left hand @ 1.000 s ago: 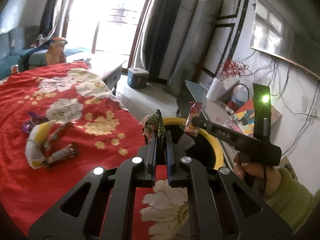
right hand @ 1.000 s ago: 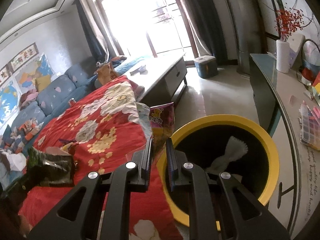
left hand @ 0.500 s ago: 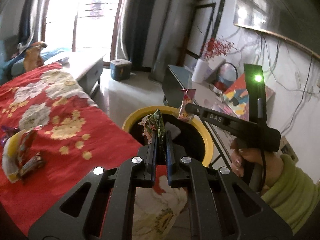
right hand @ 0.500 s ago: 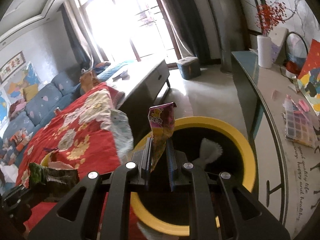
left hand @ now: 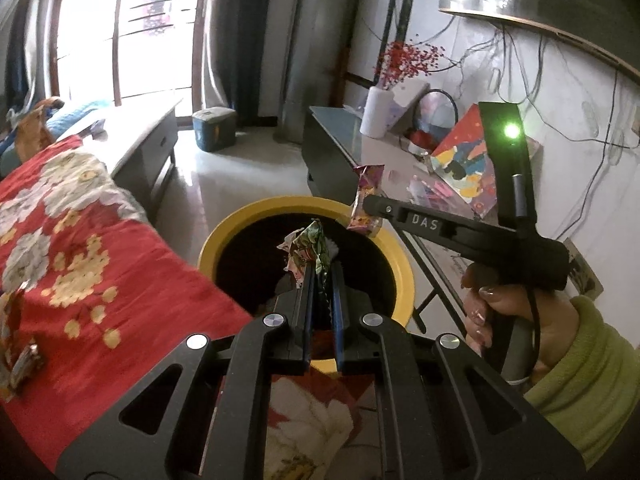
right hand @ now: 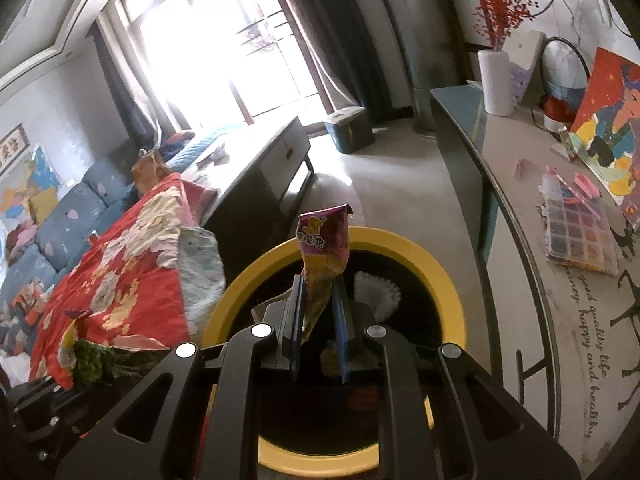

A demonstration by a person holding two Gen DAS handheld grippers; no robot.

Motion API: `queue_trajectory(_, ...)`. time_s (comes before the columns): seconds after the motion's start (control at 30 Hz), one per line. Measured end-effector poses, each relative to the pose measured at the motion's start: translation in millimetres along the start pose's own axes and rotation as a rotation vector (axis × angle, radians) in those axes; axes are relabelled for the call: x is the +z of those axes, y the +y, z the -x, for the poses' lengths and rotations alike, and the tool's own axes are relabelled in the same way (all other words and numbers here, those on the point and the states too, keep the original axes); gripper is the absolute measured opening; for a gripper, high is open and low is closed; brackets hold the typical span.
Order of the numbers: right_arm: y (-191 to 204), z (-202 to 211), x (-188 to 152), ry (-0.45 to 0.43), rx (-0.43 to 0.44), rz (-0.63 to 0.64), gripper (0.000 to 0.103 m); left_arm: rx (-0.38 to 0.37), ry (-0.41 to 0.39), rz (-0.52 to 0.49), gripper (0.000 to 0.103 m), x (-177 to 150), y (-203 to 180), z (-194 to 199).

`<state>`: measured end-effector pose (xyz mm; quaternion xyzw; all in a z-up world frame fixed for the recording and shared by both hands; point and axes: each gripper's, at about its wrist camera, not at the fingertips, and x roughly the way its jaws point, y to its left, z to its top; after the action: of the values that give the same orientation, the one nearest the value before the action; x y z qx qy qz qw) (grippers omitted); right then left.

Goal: Collect trash
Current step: 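Carry both wrappers over the yellow-rimmed bin and open both tools to drop them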

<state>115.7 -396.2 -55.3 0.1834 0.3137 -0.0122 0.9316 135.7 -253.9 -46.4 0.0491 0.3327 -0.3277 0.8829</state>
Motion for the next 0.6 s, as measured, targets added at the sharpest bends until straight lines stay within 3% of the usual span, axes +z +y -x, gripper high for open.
queue_trajectory(0.6,-25,-17,-9,0.055,-0.011,-0.035,0.015,-0.035,0.068,0.006,0.004,-7,-1,-39)
